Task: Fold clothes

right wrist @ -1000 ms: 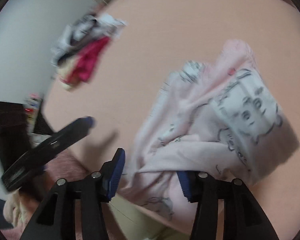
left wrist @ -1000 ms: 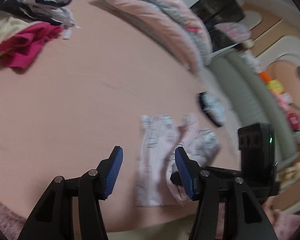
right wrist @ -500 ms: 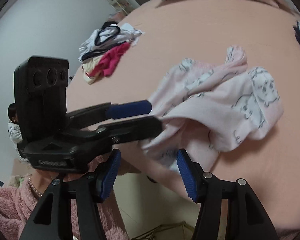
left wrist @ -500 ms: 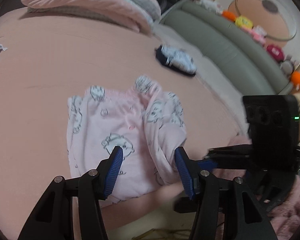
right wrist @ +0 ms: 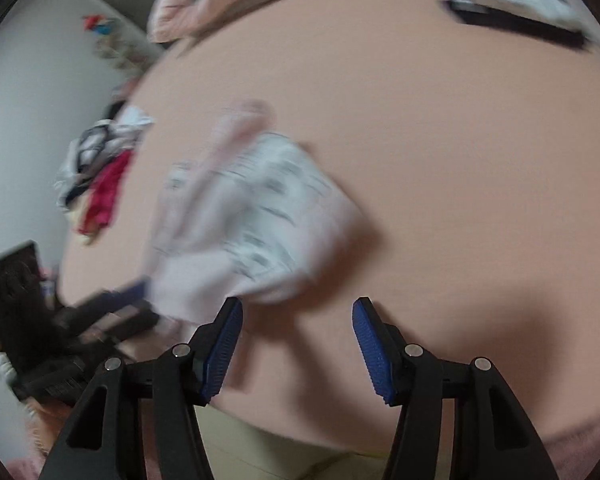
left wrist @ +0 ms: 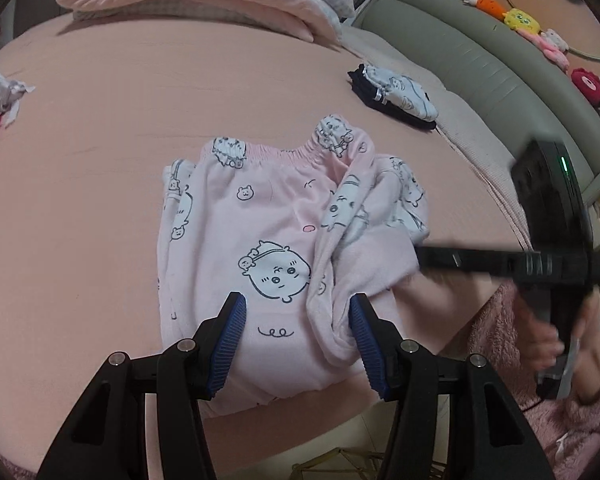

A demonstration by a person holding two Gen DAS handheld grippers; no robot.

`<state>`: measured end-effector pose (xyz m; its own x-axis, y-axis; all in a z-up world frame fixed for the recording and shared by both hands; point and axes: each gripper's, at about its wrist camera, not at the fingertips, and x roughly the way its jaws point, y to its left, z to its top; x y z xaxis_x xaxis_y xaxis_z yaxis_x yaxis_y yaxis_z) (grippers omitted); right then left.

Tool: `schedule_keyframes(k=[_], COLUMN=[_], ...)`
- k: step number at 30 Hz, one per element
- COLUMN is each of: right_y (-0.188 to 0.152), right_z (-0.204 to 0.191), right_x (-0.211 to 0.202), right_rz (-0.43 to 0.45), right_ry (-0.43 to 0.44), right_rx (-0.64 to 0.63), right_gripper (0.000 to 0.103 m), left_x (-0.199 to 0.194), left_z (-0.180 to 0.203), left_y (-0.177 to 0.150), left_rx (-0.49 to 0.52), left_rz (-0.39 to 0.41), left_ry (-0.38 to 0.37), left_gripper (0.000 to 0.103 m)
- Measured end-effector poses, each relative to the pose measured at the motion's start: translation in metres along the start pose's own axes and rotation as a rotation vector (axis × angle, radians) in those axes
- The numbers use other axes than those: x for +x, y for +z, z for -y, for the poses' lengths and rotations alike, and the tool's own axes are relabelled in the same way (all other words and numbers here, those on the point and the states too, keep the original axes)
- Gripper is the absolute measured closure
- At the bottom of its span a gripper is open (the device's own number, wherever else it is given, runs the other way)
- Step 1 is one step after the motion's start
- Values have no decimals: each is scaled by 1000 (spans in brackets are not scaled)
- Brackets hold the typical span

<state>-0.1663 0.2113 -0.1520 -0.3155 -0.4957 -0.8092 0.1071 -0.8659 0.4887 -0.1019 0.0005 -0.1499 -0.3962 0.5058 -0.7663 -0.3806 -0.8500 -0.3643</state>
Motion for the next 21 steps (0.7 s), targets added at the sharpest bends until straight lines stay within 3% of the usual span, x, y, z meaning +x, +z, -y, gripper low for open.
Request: schedule_keyframes(k=[3,6,9,12,17,19,21], right_y=[26,36,46,56,71,73,74], right_z=[-27,-50,-72,-94,-122,-102,-84], right_x=[3,11,19,27,38,20,0], right_rz=[52,29,3,-24,-49,2,90], right_ry=[59,91,119,147,171,174,152], right_rx=[-59,-110,-160,-209,-255,-170,-92], right_gripper=[46,46,46,46,46,46,46], left_x=[-5,-4,4,18,21,19,13], left_z=[4,5,5,-1,-21,-25,-25], left_y=[0,3,4,4,6,4,4], left_rx=[25,14,12,-2,-100,-129,-132], left_rz=[23,33,23,-11,-19,-18,-3], left_ry=[-21,-62,-34,64,16,-35,-72], left_gripper=[52,52,52,53,74,86,87])
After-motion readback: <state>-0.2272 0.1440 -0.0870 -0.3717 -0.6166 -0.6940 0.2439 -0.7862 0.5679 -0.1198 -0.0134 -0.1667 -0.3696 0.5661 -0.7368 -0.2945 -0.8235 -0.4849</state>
